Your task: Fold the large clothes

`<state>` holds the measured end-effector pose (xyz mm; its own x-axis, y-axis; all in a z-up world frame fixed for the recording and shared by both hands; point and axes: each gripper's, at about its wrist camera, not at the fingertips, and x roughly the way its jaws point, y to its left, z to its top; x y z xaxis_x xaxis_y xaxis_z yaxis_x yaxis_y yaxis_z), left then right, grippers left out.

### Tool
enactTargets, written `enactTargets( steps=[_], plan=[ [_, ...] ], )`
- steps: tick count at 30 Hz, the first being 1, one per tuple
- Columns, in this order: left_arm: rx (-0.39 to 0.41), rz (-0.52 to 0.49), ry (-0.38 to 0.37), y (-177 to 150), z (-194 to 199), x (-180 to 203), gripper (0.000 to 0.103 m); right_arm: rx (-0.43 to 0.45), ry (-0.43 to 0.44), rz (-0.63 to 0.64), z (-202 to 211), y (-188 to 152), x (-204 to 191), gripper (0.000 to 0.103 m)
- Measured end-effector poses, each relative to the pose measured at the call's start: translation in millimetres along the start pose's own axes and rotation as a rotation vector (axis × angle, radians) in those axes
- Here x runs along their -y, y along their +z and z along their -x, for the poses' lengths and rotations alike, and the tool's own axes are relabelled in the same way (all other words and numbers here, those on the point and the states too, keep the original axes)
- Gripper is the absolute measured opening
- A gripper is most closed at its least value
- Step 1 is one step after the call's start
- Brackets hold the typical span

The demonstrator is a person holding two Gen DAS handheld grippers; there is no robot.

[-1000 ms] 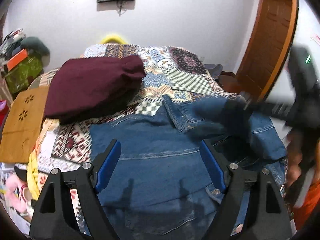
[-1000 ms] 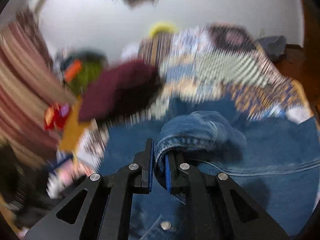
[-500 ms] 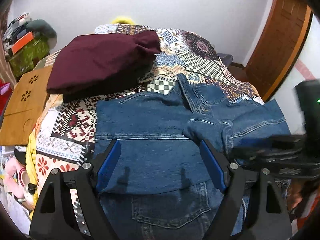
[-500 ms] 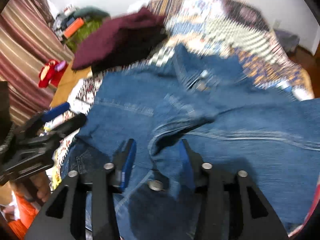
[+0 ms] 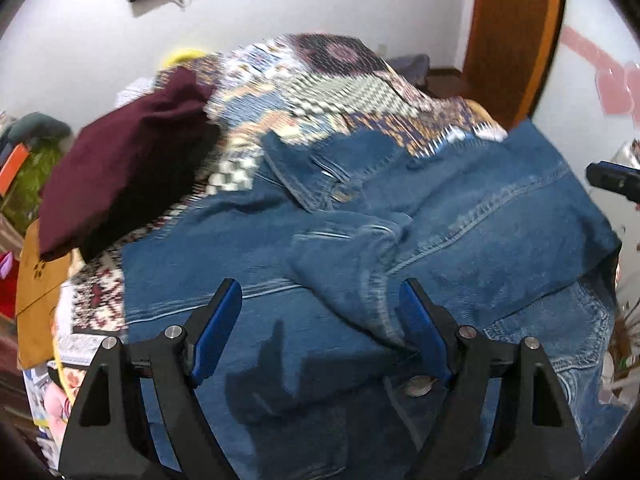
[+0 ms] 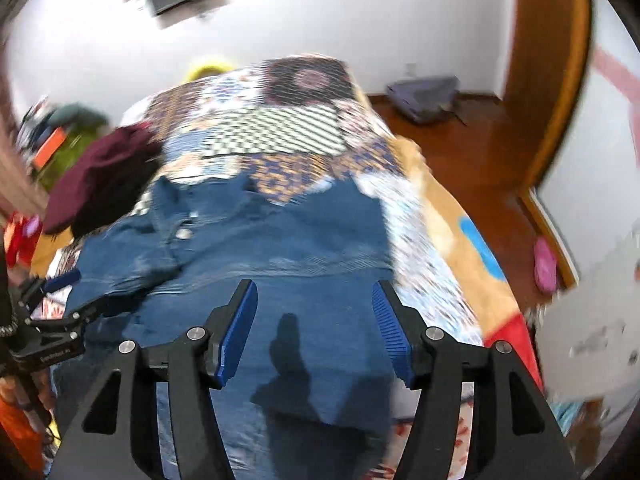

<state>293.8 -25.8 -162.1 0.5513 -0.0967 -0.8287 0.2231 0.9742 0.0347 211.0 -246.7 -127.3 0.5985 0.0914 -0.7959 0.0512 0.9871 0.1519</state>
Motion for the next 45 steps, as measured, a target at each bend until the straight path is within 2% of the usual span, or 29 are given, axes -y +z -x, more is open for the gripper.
enactTargets(
  steps=[5,8,10,12,13,14,17,20,24,26,28,29,32,34,35,38,41,43,45],
  plan=[
    [-0.107,-0.028,0.003,2.1,-41.3,17.4,0.079,-0.062,0.018,-0.117,-16.3,-15.6,30.6,0.056],
    [-0.125,-0.004,-0.034,4.8,-49.9,15.7,0.061,-0.073,0.049,-0.152,-18.0,-19.0,37.4,0.056],
    [-0.106,0.016,-0.051,9.8,-45.4,10.4,0.047,-0.072,0.054,-0.158,-17.5,-15.1,37.4,0.056],
    [-0.08,0.029,-0.071,16.1,-37.3,5.7,0.023,-0.055,0.044,-0.149,-13.9,-10.0,34.2,0.056],
    [-0.067,0.035,-0.074,20.0,-32.8,3.4,0.017,-0.041,0.043,-0.141,-10.9,-5.6,31.3,0.056],
    [-0.04,0.041,-0.069,25.1,-24.7,-0.5,0.013,-0.028,0.044,-0.132,-8.2,-4.5,32.5,0.056],
    [0.06,0.068,-0.072,37.6,5.4,-16.0,0.012,0.013,0.037,-0.085,-1.5,6.5,23.2,0.056],
    [0.17,0.112,-0.048,45.6,37.3,-34.0,0.012,0.015,0.017,-0.037,-8.0,11.1,10.4,0.064],
    [0.211,0.123,-0.033,40.1,49.4,-52.6,0.013,-0.082,0.032,0.012,-40.9,-0.3,-7.4,0.065],
    [0.193,0.128,-0.006,30.9,42.9,-59.7,0.014,-0.096,0.02,0.009,-50.9,-7.8,-10.5,0.065],
    [0.147,0.141,-0.003,18.8,31.1,-68.0,0.016,-0.075,0.016,-0.015,-49.7,-10.7,-7.4,0.069],
    [0.114,0.149,0.007,10.4,23.1,-73.9,0.019,-0.079,0.019,-0.026,-49.5,-10.4,-4.8,0.07],
    [0.049,0.174,0.056,-12.3,7.5,-90.2,0.02,-0.099,0.048,-0.065,-48.9,-10.7,2.2,0.07],
    [0.028,0.212,0.048,-27.8,3.0,-106.4,0.031,-0.099,0.046,-0.061,-48.4,-11.5,1.0,0.071],
    [0.021,0.236,0.034,-35.0,1.8,-113.9,0.04,-0.097,0.038,-0.056,-47.8,-12.0,0.0,0.071],
    [0.004,0.284,0.056,-56.6,1.0,-129.6,0.05,-0.091,0.028,-0.057,-48.3,-12.8,-3.3,0.073],
    [-0.042,0.337,0.02,-80.3,-6.2,-141.0,0.054,-0.093,0.029,-0.063,-47.9,-13.1,-3.3,0.073],
    [-0.066,0.348,0.027,-89.5,-9.5,-144.6,0.061,-0.1,0.031,-0.064,-47.8,-12.4,-2.9,0.073],
    [-0.067,0.355,0.047,-94.8,-7.1,-147.0,0.073,-0.11,0.034,-0.062,-47.8,-11.3,-2.3,0.074]
  ],
)
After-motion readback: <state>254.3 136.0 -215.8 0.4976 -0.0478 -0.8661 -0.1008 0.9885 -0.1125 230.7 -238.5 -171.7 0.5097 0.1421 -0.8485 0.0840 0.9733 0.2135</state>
